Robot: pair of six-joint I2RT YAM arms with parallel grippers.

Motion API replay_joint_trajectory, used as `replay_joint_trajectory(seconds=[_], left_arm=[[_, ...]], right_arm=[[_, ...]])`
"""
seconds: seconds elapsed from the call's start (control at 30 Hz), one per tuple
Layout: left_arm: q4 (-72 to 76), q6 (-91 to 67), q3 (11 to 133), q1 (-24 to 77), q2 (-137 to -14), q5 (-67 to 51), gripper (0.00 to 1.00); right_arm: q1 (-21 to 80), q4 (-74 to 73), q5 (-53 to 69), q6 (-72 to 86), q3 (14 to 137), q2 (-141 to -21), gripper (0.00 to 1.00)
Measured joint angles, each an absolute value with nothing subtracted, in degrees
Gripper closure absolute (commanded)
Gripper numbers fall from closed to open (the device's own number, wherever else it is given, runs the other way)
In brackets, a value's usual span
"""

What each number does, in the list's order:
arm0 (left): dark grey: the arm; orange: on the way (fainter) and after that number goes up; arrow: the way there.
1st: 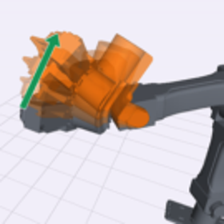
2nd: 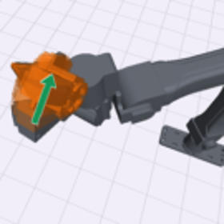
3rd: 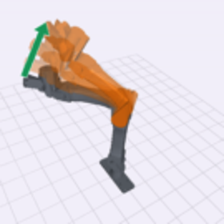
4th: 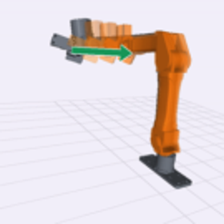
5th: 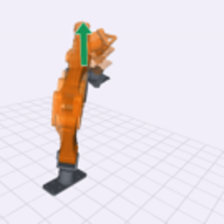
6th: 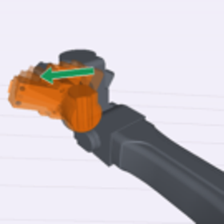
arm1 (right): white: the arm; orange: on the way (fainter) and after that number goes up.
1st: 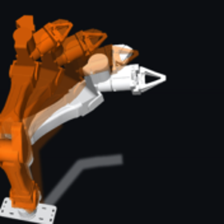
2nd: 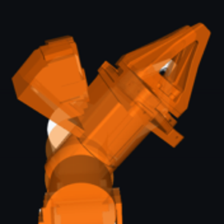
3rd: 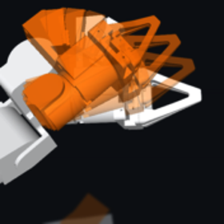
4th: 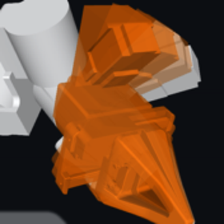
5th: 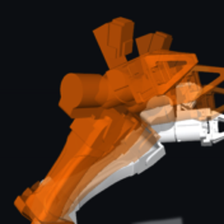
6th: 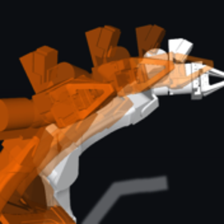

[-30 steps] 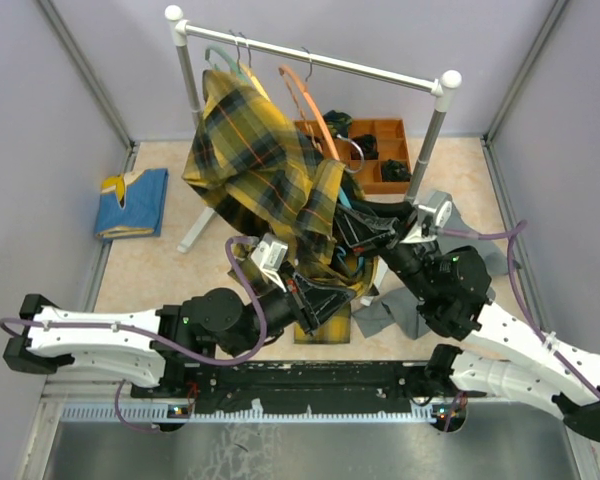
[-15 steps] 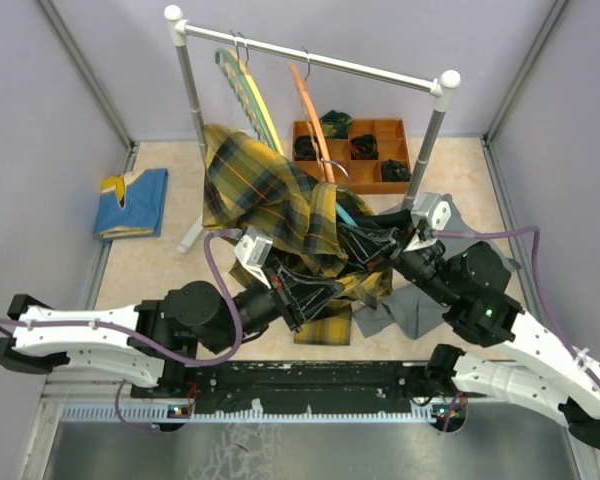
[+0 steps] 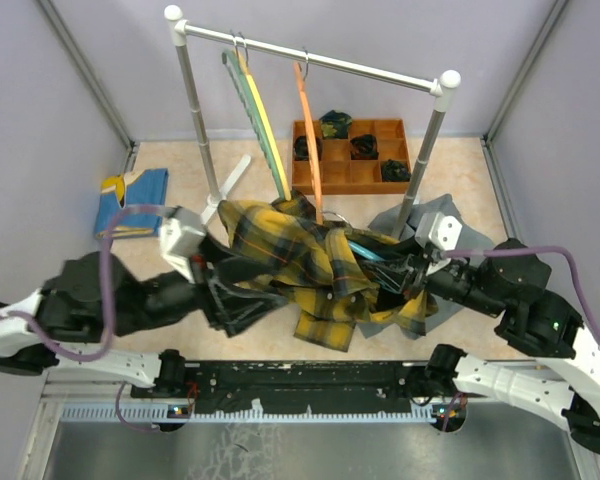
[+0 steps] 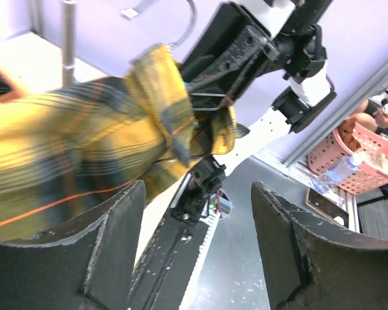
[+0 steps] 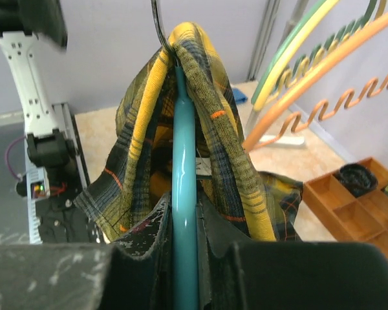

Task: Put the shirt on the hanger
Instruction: Hang the shirt on the hanger, then adjust the shirt on the hanger.

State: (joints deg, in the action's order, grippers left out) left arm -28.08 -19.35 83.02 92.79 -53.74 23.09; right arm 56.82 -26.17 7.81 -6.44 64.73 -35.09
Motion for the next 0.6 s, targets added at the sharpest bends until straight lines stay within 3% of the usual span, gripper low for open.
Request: replay_joint_trajectory(seconds=[0.23,0.4,0.6], left_arm=[[-44.1,-21.8,82.9,92.9,-44.7,33.1,0.20],[-49.1,-25.1,75.3,92.9,-41.6,40.6,0.02],[-48.1,-26.9,66.1,92.9,-44.2,45.9,0.01]], right_arm=[[56.8,-39.0,5.7,-6.3,66.4,-33.0,1.00],[56.8,-46.9,2.0,-3.1,70.6,-33.9,1.00],[56.8,-51.7,0.0,0.7,75.9,-37.4,1.00]])
